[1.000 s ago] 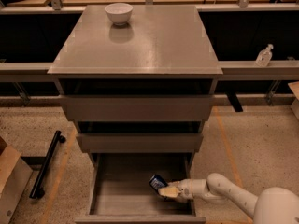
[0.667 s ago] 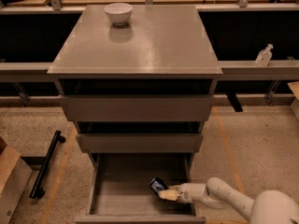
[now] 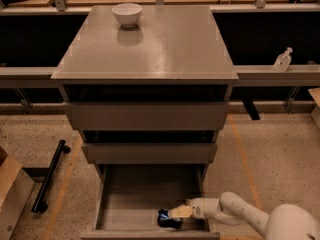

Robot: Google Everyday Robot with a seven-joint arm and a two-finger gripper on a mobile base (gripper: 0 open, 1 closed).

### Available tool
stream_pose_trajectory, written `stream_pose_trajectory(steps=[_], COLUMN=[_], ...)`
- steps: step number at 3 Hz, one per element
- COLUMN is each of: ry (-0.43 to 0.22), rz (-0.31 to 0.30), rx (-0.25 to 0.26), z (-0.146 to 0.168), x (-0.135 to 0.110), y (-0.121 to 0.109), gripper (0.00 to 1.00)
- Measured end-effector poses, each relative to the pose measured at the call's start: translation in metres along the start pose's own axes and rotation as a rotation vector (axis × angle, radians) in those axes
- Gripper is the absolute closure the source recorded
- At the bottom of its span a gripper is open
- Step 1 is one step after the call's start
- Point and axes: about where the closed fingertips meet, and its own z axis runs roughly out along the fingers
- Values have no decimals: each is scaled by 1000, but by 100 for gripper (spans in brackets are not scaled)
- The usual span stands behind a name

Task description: Place pepsi can into bottom drawer

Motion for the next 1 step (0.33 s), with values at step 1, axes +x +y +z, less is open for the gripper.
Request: stream_pose_trajectory(steps=[1], ry=[0], rz=[0], rx=[0], z=[0], x=[0], y=[0], gripper=[0])
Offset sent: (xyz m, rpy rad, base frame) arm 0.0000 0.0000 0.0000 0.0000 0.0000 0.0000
